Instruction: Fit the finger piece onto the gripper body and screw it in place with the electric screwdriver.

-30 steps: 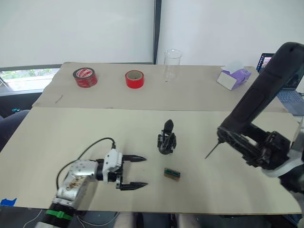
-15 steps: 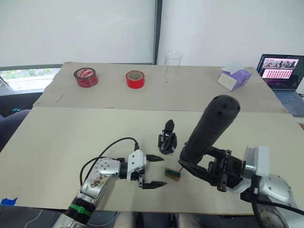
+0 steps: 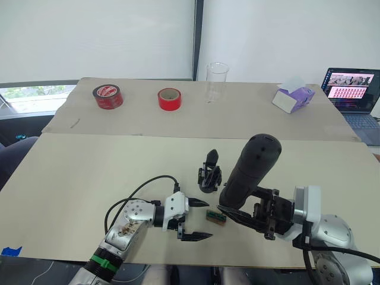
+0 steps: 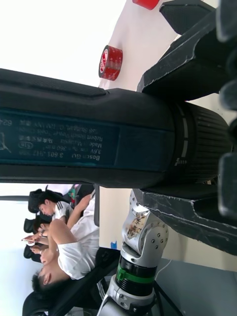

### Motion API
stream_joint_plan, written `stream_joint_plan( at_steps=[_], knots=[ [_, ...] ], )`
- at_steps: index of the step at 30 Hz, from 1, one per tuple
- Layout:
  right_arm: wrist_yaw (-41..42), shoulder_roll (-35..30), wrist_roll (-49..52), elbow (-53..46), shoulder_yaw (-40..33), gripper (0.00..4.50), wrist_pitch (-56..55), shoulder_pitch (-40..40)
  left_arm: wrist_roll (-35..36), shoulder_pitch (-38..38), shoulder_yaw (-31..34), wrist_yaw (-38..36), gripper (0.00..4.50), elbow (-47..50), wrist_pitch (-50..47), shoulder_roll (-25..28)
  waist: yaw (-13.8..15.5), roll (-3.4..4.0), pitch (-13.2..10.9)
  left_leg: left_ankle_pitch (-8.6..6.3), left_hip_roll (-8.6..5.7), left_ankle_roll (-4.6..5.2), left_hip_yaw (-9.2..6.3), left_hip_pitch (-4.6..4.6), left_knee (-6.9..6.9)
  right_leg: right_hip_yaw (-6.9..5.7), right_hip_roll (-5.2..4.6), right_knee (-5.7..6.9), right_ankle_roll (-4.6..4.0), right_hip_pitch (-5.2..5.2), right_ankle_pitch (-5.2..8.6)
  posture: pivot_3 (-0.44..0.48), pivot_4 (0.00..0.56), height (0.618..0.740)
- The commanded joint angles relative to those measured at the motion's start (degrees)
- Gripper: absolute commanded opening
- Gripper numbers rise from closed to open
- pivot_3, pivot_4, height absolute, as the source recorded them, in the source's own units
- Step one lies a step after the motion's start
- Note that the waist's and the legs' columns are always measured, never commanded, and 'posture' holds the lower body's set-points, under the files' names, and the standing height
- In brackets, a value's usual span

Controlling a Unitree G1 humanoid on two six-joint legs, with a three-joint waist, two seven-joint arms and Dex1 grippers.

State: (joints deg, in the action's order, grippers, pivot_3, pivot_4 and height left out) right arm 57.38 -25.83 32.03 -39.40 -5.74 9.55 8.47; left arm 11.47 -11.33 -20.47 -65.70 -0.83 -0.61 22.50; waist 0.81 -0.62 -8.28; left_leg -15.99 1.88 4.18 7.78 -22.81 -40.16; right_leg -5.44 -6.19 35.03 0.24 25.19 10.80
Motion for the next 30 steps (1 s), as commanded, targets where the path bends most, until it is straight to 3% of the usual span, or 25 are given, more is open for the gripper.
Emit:
stream_joint_plan(
  at_steps=[1, 30],
  knots=[
    [-0.39, -0.7, 0.52, -0.59, -0.86, 1.91, -3.26, 0.13, 0.13, -1.12, -0.1, 0.29, 4.5, 0.09, 0.68, -0.5, 0.01, 0.0, 0.0, 0.0, 0.0, 0.01, 0.0, 0.0, 0.0, 0.0, 0.0, 0.0, 0.0, 0.0, 0.0, 0.0, 0.15, 0.74],
    [-1.25, -2.43, -1.48, 3.6, 1.19, 1.91, -8.85, 1.51, -0.52, -3.21, 0.06, 0.49, 4.5, -3.42, 2.08, -1.4, 0.05, 0.0, 0.0, -0.01, 0.0, 0.01, 0.0, 0.0, -0.01, -0.01, -0.01, 0.0, 0.01, -0.01, 0.0, 0.0, 0.15, 0.74]
  ],
)
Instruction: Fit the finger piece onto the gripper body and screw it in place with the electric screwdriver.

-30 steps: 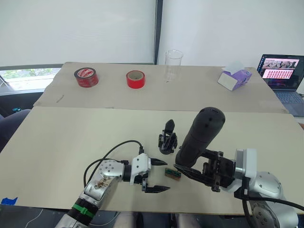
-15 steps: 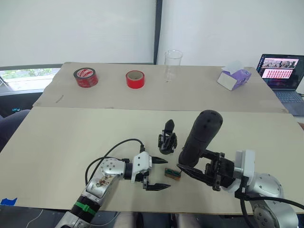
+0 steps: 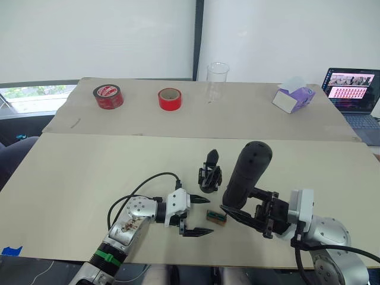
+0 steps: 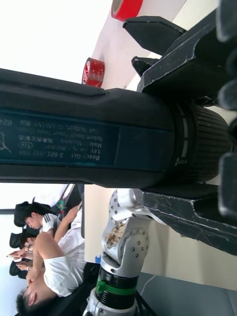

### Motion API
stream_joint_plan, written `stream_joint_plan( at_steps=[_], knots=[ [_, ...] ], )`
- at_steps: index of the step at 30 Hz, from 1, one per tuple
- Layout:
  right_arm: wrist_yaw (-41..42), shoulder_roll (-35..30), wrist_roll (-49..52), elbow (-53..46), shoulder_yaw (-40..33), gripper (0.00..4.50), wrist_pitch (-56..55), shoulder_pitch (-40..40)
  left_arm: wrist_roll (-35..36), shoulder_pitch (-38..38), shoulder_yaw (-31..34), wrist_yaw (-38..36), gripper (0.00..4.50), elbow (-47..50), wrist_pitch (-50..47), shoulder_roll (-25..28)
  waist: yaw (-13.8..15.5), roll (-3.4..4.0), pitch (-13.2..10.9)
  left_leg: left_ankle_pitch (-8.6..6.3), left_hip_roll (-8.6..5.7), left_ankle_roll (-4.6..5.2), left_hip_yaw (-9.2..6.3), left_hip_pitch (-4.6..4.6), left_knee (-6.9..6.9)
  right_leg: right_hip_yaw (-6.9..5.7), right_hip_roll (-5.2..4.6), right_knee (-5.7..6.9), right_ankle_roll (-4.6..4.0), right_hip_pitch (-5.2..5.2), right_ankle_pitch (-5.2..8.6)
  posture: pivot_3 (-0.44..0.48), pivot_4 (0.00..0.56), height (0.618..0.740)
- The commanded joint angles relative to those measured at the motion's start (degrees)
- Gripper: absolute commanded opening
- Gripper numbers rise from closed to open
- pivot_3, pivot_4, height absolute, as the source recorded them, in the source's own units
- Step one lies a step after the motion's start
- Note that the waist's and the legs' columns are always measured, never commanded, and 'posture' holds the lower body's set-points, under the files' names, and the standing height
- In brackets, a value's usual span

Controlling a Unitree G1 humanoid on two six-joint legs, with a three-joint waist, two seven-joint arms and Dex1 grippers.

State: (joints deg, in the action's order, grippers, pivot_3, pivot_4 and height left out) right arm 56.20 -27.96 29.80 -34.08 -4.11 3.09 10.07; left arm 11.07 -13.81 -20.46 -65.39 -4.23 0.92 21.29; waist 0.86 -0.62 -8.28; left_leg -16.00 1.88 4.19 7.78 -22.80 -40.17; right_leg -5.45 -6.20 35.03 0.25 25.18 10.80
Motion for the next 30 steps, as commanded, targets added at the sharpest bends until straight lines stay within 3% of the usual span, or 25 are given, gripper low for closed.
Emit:
stream_joint_plan(
  at_steps=[1, 30],
  knots=[
    [-0.11, -0.36, 0.73, -1.73, -0.39, 1.91, -2.45, -0.02, -0.12, -0.73, 0.03, 0.21, 4.5, -0.04, 0.56, -0.21, 0.0, 0.0, 0.0, 0.0, 0.0, 0.0, 0.0, 0.0, 0.0, 0.0, 0.0, 0.0, 0.0, 0.0, 0.0, 0.0, 0.15, 0.74],
    [-0.55, -0.34, -0.51, -0.24, 1.01, 1.91, -3.87, -0.21, -0.02, -0.47, 0.16, 0.29, 4.5, -0.12, 0.56, -0.05, 0.0, 0.0, 0.0, 0.0, 0.0, 0.0, 0.0, 0.0, 0.0, 0.0, 0.0, 0.0, 0.01, -0.01, 0.01, 0.0, 0.15, 0.74]
  ],
)
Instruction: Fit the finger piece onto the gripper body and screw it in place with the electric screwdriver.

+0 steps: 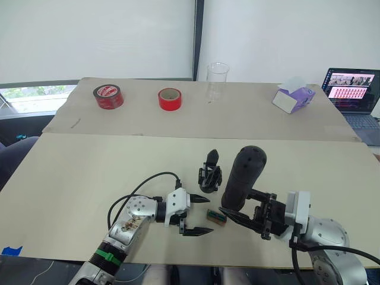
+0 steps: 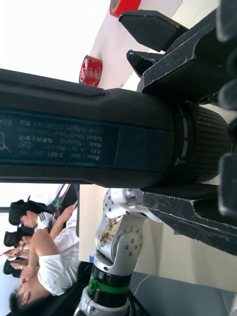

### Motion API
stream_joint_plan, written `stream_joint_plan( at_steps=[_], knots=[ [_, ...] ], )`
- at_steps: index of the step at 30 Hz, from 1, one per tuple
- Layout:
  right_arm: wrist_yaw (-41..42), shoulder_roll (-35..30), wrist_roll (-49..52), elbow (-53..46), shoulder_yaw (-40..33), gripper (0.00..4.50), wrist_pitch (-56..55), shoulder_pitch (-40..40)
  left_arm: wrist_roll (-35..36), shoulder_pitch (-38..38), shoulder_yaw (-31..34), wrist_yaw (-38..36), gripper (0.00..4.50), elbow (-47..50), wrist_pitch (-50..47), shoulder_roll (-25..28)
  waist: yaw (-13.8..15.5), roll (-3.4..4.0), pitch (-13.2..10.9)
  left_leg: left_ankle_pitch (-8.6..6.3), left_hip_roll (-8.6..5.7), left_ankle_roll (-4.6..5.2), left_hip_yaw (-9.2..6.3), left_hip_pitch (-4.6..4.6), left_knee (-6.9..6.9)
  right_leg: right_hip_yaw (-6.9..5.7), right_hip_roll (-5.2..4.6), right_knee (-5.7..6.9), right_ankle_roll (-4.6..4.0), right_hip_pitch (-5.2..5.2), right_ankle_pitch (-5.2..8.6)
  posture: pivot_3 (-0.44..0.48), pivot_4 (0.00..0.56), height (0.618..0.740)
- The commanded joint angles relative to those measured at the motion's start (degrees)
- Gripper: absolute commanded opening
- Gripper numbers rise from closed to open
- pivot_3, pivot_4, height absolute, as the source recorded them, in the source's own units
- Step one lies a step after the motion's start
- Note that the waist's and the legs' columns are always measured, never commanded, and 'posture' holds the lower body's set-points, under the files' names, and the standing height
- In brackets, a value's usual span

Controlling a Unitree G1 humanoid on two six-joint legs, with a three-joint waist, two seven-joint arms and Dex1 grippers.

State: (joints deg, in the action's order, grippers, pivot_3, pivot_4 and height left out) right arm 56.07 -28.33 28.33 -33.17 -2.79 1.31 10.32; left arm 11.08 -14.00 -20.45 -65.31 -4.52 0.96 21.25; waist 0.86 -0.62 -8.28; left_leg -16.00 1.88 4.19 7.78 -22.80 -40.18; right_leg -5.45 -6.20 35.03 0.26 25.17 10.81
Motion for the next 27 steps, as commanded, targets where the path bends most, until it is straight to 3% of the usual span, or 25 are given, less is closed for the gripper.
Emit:
stream_joint_plan(
  at_steps=[1, 27],
  knots=[
    [-0.39, -0.01, 0.98, -1.07, -0.33, 1.91, -2.11, -0.54, -0.01, -0.28, 0.16, 0.2, 4.5, 0.14, 0.52, -0.01, 0.0, 0.0, 0.0, 0.0, 0.0, 0.0, 0.0, 0.0, 0.0, 0.0, 0.0, 0.0, 0.0, 0.0, 0.0, 0.0, 0.15, 0.74],
    [0.03, -0.2, 0.7, -0.43, 0.86, 1.91, -2.05, -0.15, 0.62, 0.25, 0.57, -0.12, 4.5, 0.38, 0.79, 0.28, -0.04, 0.0, 0.0, 0.0, 0.0, 0.0, 0.0, 0.01, 0.0, 0.0, 0.0, 0.0, -0.01, -0.01, 0.0, 0.0, 0.15, 0.74]
  ],
)
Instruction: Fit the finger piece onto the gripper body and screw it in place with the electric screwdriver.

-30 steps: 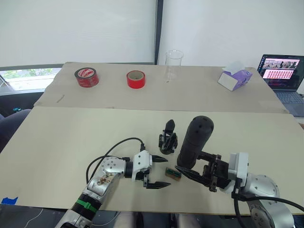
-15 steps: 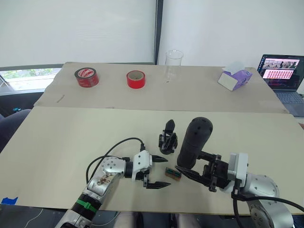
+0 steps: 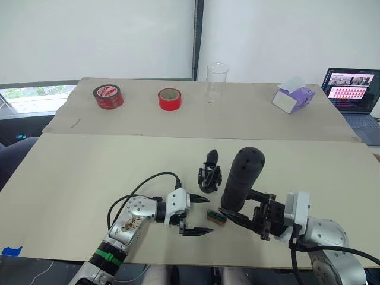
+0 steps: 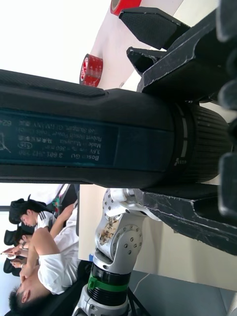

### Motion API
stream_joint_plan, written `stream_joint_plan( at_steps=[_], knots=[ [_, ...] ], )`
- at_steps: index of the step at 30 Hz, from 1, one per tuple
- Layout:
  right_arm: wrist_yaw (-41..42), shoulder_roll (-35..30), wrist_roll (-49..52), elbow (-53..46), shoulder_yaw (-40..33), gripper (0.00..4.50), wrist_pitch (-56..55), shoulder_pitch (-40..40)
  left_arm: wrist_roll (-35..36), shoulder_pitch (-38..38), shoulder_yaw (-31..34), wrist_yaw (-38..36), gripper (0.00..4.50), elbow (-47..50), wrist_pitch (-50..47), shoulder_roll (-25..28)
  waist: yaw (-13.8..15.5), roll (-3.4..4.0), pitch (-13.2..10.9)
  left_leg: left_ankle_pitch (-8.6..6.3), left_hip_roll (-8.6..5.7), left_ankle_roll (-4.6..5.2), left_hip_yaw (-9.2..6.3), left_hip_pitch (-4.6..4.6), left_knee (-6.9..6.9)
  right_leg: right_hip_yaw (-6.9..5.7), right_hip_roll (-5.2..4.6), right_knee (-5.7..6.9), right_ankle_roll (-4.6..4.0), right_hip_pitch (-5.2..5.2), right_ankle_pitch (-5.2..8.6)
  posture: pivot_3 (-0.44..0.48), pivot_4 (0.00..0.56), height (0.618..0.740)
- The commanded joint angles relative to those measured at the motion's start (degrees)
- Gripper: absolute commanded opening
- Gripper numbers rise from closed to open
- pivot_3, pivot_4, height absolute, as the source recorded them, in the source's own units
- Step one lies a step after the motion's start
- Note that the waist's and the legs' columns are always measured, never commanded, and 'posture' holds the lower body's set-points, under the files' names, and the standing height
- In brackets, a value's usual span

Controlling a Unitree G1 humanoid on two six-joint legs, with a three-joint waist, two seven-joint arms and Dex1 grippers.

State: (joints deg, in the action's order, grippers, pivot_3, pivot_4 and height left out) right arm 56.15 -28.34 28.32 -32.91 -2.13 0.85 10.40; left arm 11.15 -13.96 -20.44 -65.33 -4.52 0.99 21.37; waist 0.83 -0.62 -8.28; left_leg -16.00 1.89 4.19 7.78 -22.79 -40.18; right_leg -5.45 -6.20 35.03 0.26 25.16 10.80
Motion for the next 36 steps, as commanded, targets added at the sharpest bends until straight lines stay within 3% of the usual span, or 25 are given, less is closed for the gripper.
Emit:
stream_joint_plan(
  at_steps=[1, 22, 36],
  knots=[
    [-0.08, -0.19, 0.71, -0.66, 0.25, 1.91, -1.62, -0.28, 0.68, 0.25, 0.6, -0.18, 4.5, 0.41, 0.83, 0.15, -0.01, 0.0, 0.0, 0.0, 0.0, 0.0, 0.0, 0.0, 0.0, 0.0, 0.0, 0.0, 0.0, 0.0, 0.0, 0.0, 0.15, 0.74],
    [-1.98, -1.74, 2.94, -4.02, -0.68, 1.91, 0.67, -2.89, 4.1, 1.11, 2.93, -3.12, 4.5, 0.67, 3.66, 0.89, -0.02, 0.0, 0.0, 0.0, 0.0, 0.0, 0.01, -0.01, 0.0, 0.0, 0.0, 0.0, -0.04, 0.01, -0.02, 0.0, 0.15, 0.74],
    [-8.26, -6.18, 11.86, -9.8, -7.29, 1.91, 7.79, -6.0, 8.22, 2.99, 6.8, -5.09, 4.5, 3.71, 3.09, 3.29, -0.03, 0.0, 0.0, 0.0, 0.0, 0.01, 0.01, -0.02, 0.0, -0.01, -0.01, -0.01, -0.05, 0.02, -0.03, 0.0, 0.15, 0.74]
  ],
)
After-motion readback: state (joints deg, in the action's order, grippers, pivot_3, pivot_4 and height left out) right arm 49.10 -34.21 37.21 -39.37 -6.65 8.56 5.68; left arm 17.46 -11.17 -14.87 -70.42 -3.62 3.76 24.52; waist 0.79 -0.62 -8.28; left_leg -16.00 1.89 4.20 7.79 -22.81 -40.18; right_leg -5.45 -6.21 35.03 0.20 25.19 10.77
